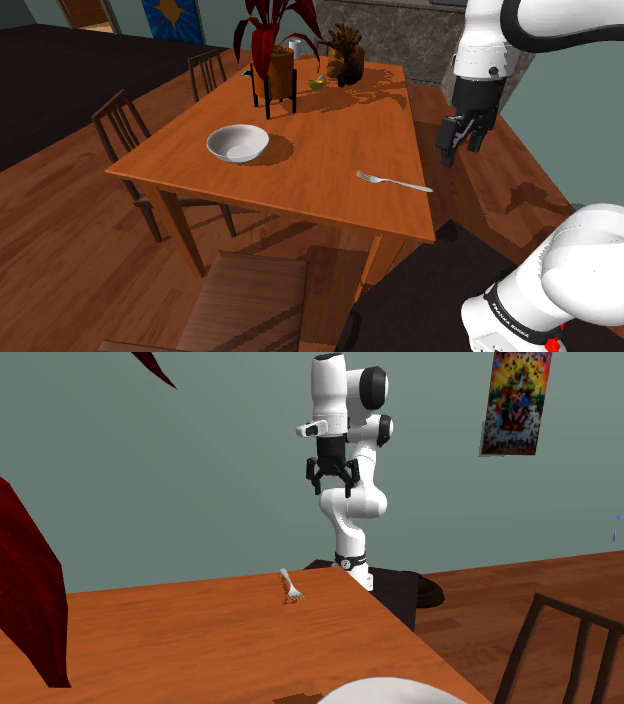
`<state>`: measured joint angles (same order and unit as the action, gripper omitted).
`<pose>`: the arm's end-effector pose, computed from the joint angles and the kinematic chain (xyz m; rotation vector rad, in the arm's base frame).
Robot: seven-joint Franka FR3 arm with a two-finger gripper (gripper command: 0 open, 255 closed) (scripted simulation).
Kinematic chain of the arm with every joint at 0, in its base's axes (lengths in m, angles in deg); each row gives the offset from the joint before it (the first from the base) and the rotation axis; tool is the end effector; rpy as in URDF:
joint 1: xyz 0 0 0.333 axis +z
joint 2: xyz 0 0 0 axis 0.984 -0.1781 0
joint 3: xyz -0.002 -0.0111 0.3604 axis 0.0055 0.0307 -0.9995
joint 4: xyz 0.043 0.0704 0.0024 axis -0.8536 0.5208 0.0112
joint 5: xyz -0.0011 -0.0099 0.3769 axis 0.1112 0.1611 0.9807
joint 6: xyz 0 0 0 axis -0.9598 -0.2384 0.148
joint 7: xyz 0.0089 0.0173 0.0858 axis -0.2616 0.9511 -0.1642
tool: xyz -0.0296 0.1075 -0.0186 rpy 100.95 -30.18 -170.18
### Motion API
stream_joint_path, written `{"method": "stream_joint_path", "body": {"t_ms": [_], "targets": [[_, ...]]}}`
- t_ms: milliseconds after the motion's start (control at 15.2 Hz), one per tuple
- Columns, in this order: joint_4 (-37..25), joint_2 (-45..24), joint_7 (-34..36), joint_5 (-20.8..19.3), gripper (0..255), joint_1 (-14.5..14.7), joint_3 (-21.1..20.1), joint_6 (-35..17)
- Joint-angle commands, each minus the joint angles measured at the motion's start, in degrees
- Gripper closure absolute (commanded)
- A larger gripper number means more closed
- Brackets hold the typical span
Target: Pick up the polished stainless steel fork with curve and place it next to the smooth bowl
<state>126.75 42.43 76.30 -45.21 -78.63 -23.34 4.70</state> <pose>0.2431 0.0191 0.5666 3.0839 -0.1558 -0.3290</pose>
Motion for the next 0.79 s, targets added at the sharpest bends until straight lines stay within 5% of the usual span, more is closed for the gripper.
{"method": "stream_joint_path", "body": {"t_ms": [0,726], "targets": [[0.00,0.00,0.00,0.00,0,0.00,0.00,0.00],[7.94,-12.17,-20.03,-4.39,0,3.02,8.11,-28.65]]}}
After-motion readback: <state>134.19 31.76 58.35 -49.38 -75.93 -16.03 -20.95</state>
